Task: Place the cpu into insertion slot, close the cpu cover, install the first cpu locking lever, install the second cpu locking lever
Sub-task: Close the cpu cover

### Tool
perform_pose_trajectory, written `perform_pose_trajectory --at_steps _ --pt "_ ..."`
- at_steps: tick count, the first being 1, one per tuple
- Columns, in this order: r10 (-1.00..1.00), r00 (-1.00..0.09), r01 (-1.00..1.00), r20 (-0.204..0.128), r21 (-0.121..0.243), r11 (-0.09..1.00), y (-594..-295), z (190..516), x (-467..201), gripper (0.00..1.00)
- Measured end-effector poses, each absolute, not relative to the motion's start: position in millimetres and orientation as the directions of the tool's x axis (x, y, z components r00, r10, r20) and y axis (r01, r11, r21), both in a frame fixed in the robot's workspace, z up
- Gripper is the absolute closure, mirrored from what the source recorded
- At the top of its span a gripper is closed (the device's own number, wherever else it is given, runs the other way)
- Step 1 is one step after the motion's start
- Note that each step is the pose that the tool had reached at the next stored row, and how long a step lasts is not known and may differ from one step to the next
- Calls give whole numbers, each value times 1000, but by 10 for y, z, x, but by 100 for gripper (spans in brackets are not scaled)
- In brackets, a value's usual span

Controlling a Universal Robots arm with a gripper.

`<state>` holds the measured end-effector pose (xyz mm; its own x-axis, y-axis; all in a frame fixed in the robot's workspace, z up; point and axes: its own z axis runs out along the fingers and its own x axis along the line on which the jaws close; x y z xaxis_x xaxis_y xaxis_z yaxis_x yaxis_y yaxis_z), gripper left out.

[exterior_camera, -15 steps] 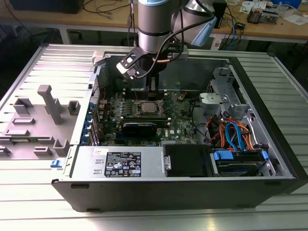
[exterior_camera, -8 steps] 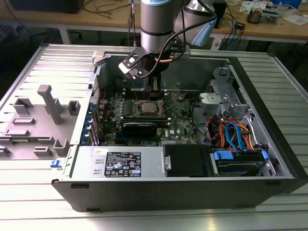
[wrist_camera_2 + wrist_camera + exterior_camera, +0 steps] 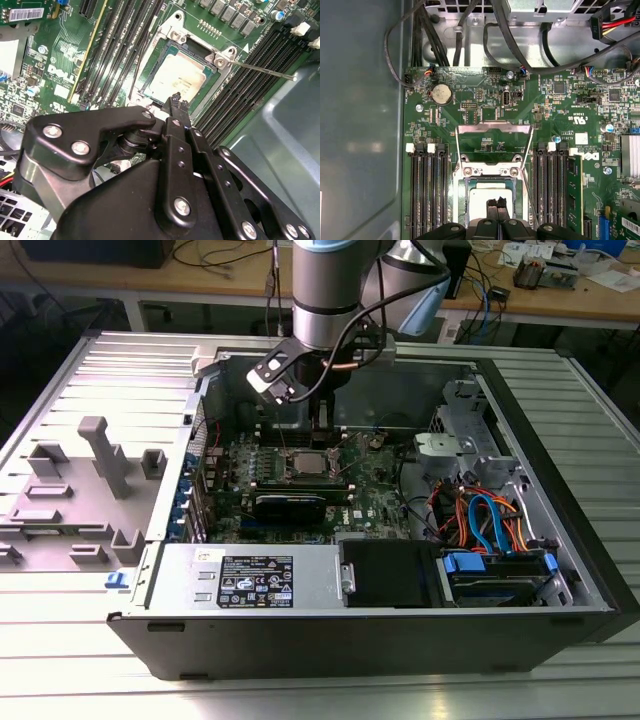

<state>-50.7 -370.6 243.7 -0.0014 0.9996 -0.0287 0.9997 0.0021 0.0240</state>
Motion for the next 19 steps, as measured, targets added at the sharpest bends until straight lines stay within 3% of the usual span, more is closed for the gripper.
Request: perform_pose_trajectory --at_steps 19 --pt "1000 -5 1000 -29 22 5 -3706 2505 -328 89"
